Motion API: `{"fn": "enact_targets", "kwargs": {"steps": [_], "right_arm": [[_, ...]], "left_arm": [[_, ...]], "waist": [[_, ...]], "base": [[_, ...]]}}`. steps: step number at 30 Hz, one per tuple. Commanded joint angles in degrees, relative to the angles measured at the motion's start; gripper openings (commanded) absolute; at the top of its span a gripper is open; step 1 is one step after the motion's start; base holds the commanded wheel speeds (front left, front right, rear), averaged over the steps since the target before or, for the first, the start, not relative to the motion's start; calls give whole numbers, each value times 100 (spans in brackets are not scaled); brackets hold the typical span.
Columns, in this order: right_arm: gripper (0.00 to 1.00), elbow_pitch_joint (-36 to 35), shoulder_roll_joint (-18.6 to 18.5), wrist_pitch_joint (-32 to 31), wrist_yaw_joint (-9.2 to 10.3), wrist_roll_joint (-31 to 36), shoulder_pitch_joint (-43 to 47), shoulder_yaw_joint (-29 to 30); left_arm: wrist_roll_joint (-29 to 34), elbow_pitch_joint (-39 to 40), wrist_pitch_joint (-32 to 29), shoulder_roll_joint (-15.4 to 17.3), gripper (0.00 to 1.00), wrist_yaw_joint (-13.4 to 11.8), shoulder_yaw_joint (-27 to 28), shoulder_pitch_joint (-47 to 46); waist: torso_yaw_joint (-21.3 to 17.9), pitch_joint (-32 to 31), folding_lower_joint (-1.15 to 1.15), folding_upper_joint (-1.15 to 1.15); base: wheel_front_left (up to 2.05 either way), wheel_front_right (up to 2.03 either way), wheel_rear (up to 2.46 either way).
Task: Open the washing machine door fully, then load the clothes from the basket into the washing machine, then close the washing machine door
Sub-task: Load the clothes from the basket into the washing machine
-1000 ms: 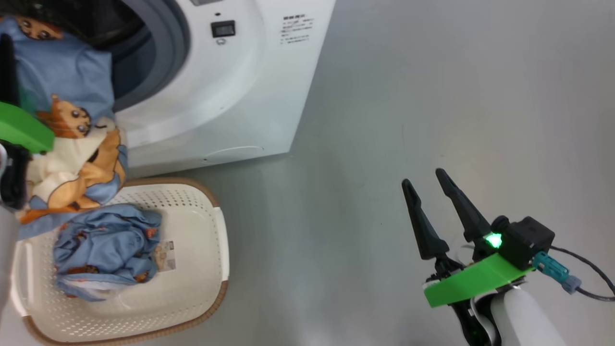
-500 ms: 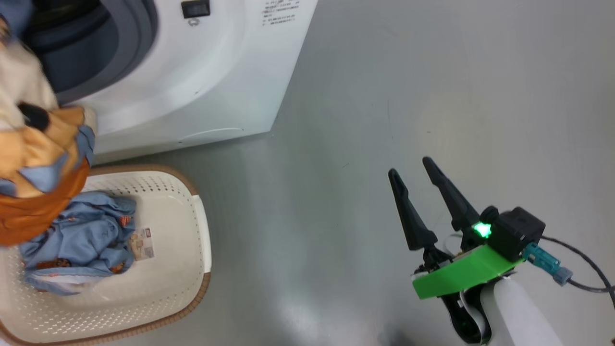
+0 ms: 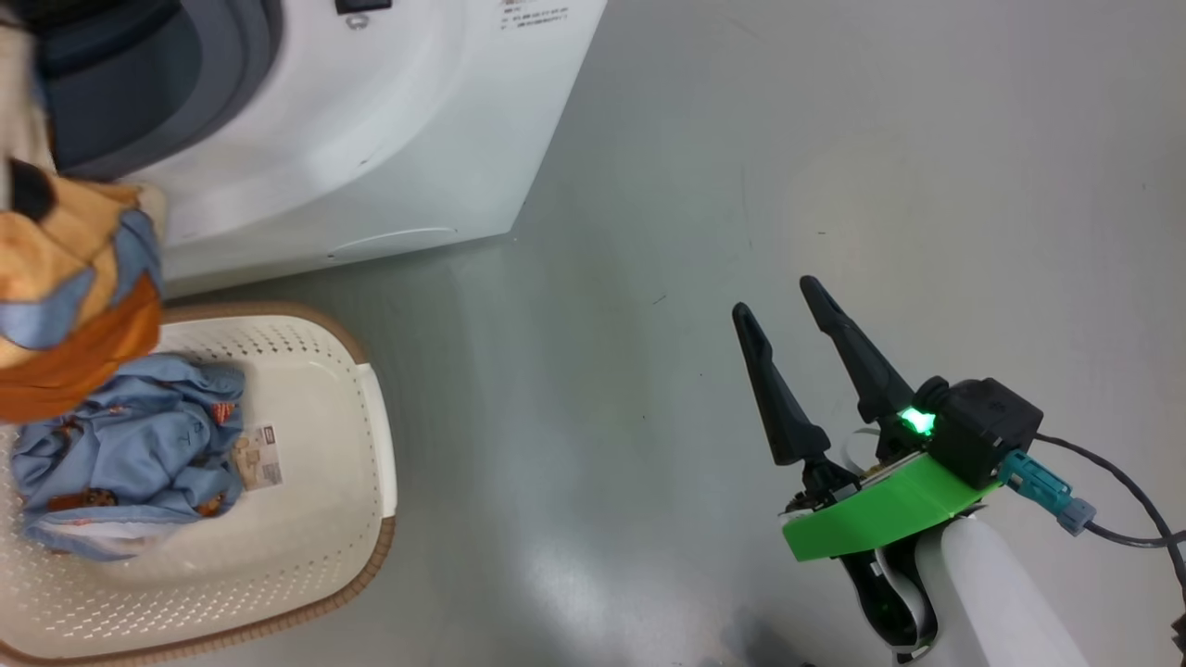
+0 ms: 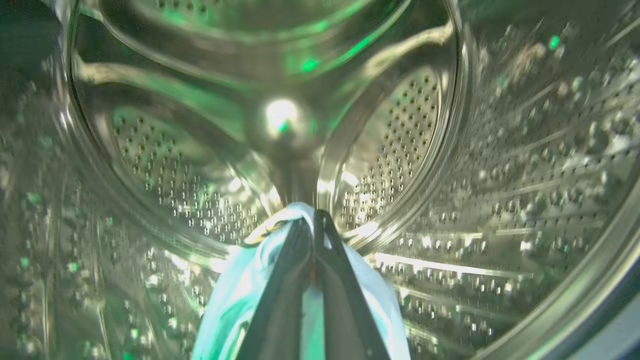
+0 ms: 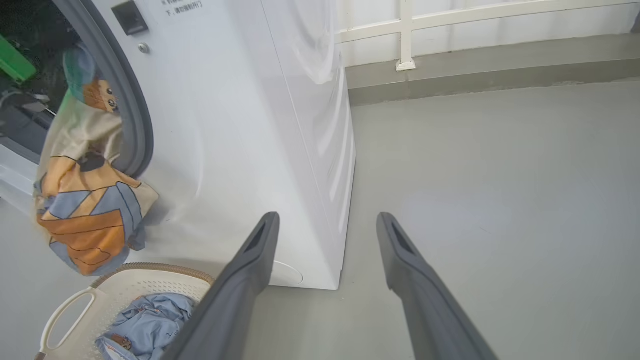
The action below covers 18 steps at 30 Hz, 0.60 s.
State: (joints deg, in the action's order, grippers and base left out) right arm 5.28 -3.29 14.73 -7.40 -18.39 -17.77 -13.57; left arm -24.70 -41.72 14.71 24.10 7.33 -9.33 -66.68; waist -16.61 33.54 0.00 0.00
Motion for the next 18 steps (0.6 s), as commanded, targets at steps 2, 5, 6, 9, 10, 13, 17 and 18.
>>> {"fn": "enact_targets", "kwargs": {"steps": [2, 5, 6, 9, 10, 13, 17, 18], "right_arm": [[100, -112, 40, 27, -9, -68, 45, -122], [100, -104, 40, 27, -9, -77, 37, -128], [100, -104, 40, 27, -9, -79, 34, -128], [100, -100, 40, 27, -9, -80, 26, -126], [100, -98, 40, 27, -9, -78, 26, -121], [100, -99, 41, 27, -9, -78, 19, -120], [100, -100, 41, 27, -9, -73, 13, -105], [100, -101, 41, 27, -9, -69, 13, -98]], "left_arm": [[-91, -125, 29, 278, 46, 13, -73, 6], [-198, -373, 29, 319, 100, 14, -223, -106], [-227, -420, 29, 328, 100, 14, -261, -141], [-313, -593, 29, 338, 100, 14, -406, -201], [-348, -642, 29, 335, 100, 14, -437, -211], [-426, -690, 29, 331, 100, 15, -536, -226], [-533, -685, 29, 307, 100, 15, -581, -129], [-564, -680, 29, 291, 100, 15, -569, -94]], "waist": [[5, -24, 0, 0], [15, -35, 0, 0], [20, -39, 0, 0], [36, -51, 0, 0], [45, -55, 0, 0], [67, -60, 0, 0], [105, -71, 0, 0], [120, -73, 0, 0]], "base": [[0, 0, 0], [0, 0, 0], [0, 0, 0], [0, 0, 0], [0, 0, 0], [0, 0, 0], [0, 0, 0], [0, 0, 0]]}}
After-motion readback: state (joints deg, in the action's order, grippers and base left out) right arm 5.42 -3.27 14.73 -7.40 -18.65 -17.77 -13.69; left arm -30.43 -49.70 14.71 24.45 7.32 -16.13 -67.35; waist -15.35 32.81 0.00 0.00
